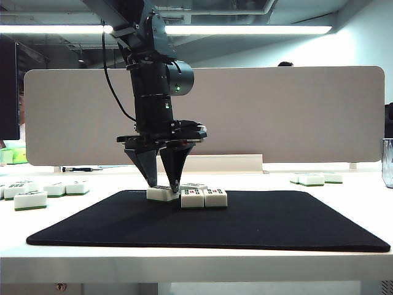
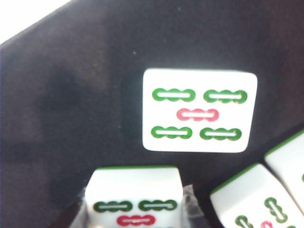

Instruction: Arrange four mahjong tiles into a neat stack, creating two layers of paired tiles.

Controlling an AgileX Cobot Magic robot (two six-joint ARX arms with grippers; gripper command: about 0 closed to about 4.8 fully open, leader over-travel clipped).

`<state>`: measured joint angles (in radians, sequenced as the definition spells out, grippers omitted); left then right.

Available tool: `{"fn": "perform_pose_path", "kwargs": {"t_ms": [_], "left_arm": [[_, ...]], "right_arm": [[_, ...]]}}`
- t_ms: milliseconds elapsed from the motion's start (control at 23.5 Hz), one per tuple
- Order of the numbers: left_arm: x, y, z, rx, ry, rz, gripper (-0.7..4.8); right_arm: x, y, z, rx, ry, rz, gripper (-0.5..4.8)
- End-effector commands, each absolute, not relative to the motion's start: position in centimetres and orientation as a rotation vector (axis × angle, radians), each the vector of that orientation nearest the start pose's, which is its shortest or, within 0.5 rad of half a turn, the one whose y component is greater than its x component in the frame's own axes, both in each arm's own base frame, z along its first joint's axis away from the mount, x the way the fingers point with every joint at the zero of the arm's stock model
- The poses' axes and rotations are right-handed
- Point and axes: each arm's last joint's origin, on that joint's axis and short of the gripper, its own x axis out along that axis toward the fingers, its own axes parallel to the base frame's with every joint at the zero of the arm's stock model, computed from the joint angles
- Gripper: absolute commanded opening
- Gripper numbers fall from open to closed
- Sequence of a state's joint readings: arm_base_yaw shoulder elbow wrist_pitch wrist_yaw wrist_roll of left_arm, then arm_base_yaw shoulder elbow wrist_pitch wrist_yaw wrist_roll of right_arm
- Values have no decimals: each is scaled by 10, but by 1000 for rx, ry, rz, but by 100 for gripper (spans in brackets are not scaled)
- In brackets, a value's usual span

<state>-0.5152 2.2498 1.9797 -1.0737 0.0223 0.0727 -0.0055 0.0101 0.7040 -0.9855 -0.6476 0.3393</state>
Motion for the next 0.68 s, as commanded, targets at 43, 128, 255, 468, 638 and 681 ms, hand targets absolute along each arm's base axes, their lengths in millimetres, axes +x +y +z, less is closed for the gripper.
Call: {"fn": "perform_pose_path", "kwargs": {"t_ms": [43, 128, 255, 468, 638, 681], "left_arm": [[399, -227, 209, 392, 1301, -499, 177], [399, -227, 210, 394, 1306, -499, 178], [391, -224, 227, 397, 1301, -514, 178], [369, -240, 258, 599, 1163, -708, 179], [352, -266, 254, 830, 1078, -906, 179], [348, -275, 252, 900, 1034, -964, 179]], "right_arm": [[-9, 17, 284, 410, 364, 589, -1], [-9, 17, 284, 410, 364, 589, -1], [-9, 17, 284, 410, 364, 589, -1], [-9, 17, 284, 410, 364, 589, -1], [-9, 17, 284, 410, 364, 589, -1], [-9, 17, 284, 410, 364, 589, -1]]}}
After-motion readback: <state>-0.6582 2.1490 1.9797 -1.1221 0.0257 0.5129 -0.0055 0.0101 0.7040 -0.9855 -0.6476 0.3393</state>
